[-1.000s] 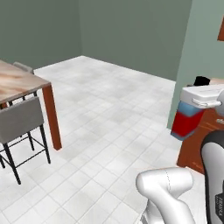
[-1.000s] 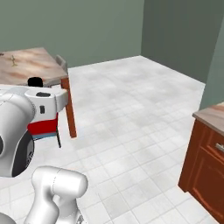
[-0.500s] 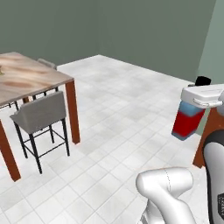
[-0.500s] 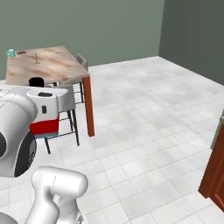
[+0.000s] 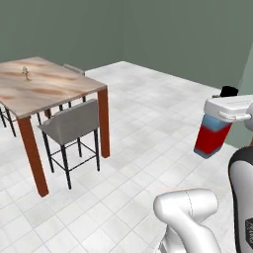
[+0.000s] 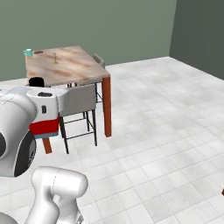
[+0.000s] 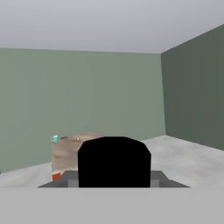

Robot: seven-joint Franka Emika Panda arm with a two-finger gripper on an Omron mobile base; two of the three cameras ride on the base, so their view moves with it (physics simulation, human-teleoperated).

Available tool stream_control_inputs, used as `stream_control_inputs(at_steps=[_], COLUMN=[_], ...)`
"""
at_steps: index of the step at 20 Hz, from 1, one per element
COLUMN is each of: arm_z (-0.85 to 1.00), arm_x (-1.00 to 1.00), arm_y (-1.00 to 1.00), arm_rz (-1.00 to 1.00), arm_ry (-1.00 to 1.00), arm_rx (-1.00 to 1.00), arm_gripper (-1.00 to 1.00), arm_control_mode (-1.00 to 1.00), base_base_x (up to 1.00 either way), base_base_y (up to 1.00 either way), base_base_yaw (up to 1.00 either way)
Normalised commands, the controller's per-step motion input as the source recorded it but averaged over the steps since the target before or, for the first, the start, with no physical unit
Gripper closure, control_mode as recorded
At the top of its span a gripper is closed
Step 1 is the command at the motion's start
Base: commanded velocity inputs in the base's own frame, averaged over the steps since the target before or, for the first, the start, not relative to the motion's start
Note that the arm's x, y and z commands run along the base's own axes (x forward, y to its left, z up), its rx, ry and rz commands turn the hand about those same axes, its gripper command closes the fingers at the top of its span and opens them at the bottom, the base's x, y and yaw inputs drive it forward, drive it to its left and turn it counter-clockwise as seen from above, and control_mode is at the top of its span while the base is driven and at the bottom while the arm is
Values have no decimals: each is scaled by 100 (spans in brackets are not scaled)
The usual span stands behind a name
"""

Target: Open the cabinet directly in front. Then move the liquor and the mug to the dining counter with the candle on it.

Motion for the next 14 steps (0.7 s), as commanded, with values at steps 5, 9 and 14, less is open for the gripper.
stream_control_inputs(at_steps=[5, 9, 14], arm_z=[0, 0, 0], arm_x=[0, 0, 0], arm_y=[0, 0, 0], arm_rz=[0, 0, 0], arm_ry=[0, 0, 0], arm_rx=[0, 0, 0], arm_gripper=[100, 100, 100], arm_control_mode=[100, 100, 100], base_base_x=[4, 19, 23], base_base_y=[78, 72, 71], base_base_yaw=[0, 0, 0])
